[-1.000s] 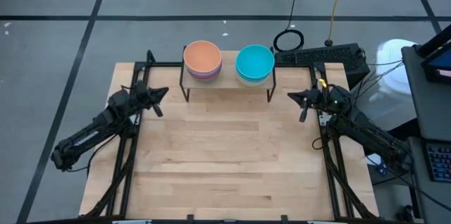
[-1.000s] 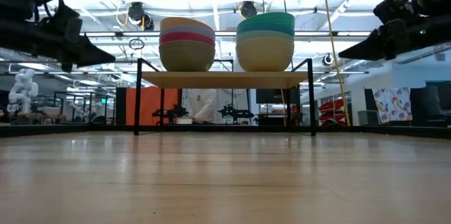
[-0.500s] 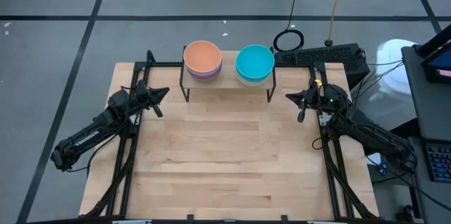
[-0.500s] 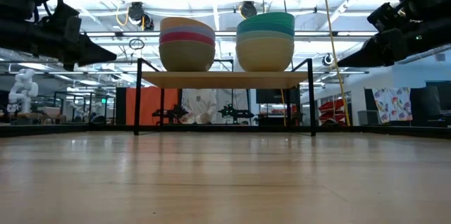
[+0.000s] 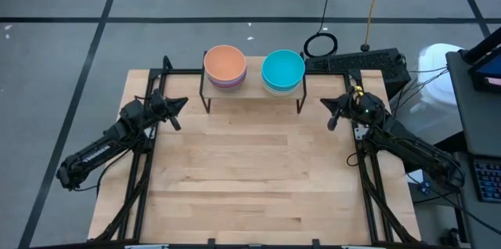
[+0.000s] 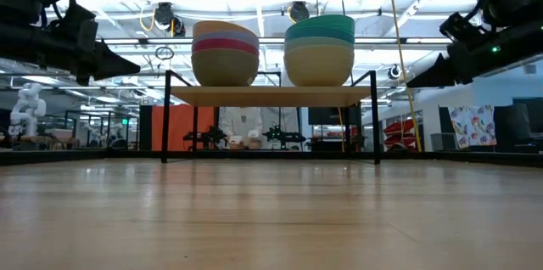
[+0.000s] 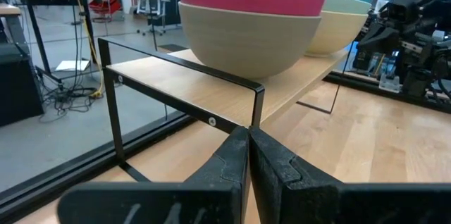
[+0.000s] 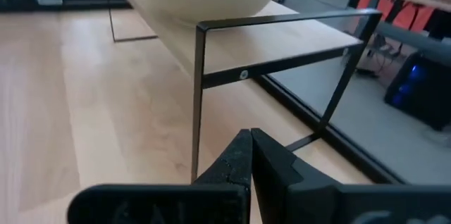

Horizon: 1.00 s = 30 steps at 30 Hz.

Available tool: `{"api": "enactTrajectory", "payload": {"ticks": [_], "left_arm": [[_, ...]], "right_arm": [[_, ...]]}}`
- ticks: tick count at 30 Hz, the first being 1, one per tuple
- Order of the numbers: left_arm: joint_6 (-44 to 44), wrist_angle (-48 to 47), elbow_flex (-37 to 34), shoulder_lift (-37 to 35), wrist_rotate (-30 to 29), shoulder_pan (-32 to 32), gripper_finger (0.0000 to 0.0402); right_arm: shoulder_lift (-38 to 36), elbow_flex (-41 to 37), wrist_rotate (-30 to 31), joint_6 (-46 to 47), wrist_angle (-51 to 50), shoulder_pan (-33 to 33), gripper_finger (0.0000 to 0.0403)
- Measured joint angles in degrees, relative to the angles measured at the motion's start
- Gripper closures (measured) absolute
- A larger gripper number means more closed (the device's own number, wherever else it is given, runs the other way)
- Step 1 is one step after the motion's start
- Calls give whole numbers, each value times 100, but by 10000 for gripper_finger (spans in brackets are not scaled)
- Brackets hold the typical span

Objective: Place and stack bowls onto a shelf
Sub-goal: Return to Home Position

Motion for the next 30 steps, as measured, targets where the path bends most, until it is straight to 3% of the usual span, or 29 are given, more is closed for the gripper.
{"api": "enactTrajectory", "payload": {"ticks": [10, 18, 30], "left_arm": [[20, 0, 0, 0, 0, 0, 382], [24, 0, 0, 0, 0, 0, 382], [24, 0, 2, 0, 0, 0, 382]], "right_arm": [[-1, 0, -296, 929, -24, -2, 403], [-2, 0, -1056, 464, -40, 0, 403], [-6, -90, -1127, 46, 34, 0, 403]]}}
